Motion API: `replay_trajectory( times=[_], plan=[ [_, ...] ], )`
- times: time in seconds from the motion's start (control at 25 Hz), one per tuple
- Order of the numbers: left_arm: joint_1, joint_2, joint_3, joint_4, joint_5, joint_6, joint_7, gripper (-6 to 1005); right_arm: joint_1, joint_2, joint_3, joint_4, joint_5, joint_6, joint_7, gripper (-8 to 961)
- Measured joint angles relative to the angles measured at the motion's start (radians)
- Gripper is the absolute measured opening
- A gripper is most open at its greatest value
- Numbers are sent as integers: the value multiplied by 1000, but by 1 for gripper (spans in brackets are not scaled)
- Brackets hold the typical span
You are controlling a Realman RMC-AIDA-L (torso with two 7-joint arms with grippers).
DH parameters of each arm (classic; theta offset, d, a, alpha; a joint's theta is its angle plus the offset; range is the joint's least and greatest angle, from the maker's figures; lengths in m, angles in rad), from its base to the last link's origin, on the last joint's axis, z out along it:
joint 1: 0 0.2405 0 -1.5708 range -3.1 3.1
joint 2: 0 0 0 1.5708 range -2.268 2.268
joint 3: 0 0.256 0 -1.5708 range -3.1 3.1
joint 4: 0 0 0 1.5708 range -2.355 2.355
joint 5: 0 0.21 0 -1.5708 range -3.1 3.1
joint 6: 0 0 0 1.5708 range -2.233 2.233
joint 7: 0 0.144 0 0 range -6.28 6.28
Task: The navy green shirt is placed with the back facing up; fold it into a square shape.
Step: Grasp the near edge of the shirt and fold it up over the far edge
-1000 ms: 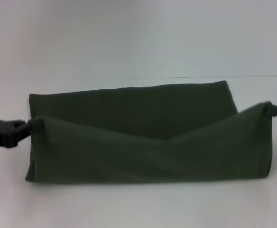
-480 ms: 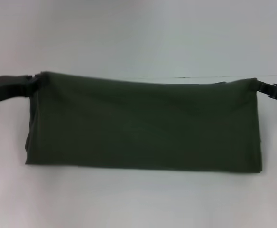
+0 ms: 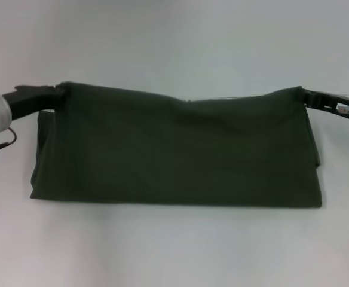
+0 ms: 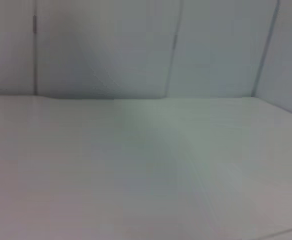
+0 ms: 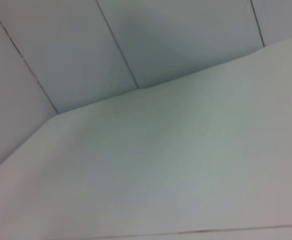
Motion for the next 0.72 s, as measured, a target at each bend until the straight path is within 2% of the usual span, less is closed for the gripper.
replay_trajectory(
  times=[0.48, 0.72],
  plan=[
    [-43, -11, 1, -44, -5, -171, 23, 2, 43, 0, -15, 28, 2, 106, -16, 118],
    [-48, -19, 1, -50, -7, -204, 37, 4, 55, -1, -14, 56, 40, 122, -56, 123]
  ],
)
